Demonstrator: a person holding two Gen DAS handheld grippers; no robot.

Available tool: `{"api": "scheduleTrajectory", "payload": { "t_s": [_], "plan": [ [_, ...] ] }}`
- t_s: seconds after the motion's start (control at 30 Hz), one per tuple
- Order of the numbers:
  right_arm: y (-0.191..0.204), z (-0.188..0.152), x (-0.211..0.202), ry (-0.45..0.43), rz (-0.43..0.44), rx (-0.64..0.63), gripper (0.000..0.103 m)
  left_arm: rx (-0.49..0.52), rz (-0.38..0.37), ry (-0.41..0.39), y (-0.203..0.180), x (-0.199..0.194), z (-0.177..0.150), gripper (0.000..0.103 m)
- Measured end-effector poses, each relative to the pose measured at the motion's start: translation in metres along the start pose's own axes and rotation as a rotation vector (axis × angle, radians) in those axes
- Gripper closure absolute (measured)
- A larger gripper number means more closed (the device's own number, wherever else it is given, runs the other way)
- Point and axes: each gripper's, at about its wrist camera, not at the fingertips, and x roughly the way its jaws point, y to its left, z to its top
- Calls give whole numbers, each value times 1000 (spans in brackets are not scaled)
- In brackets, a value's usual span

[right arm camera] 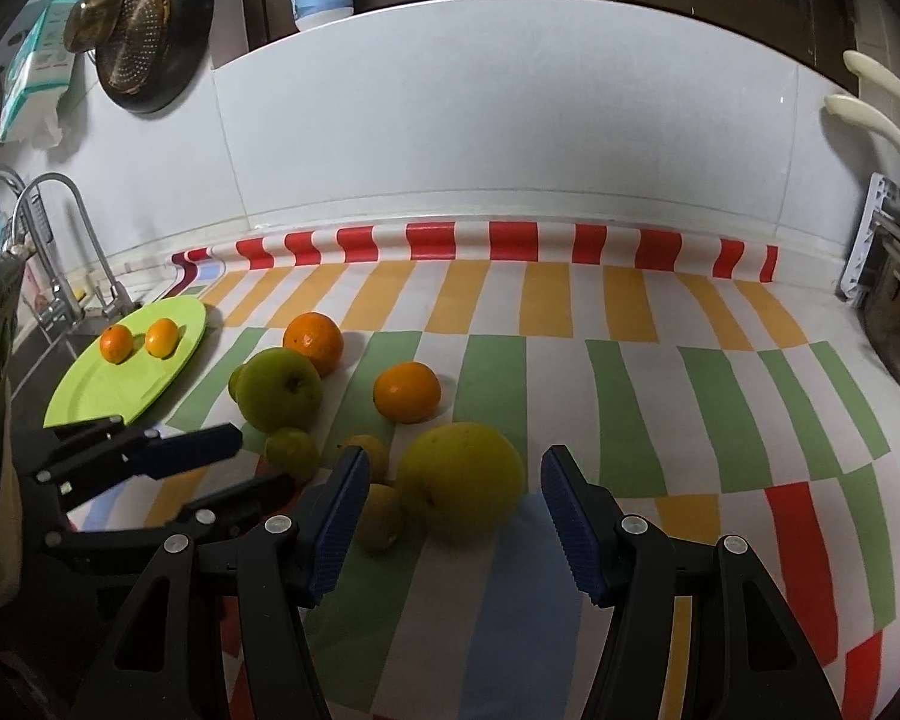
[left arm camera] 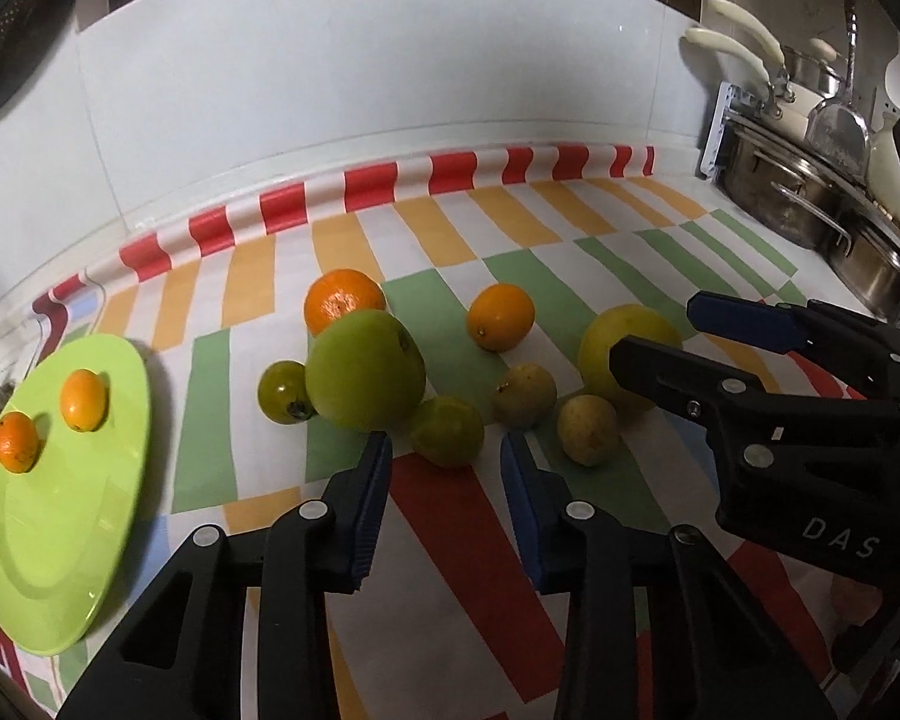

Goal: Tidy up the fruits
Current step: 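Move both open tools back to the fruit cluster, then grasp a small green lime with the left tool while the right tool grasps the grapefruit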

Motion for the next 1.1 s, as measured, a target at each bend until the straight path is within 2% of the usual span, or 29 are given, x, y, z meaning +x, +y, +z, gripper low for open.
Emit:
{"api": "scheduleTrajectory", "payload": {
  "t_s": [0.53,0.6,0.63,0.83,1.1],
  "plan": [
    [-9,-2,26,67,42,64,43,0,5,33,-3,18,4,73],
    [-8,-3,26,67,41,59,47,-3,-4,43,-2,21,4,73],
    [-7,-2,26,67,38,55,50,-4,-8,41,-2,21,5,73],
    [-8,-3,24,67,37,55,50,4,-19,30,-4,18,6,74],
    [-9,-3,9,44,3,47,50,-4,-17,-20,-2,-6,12,74]
  ]
}}
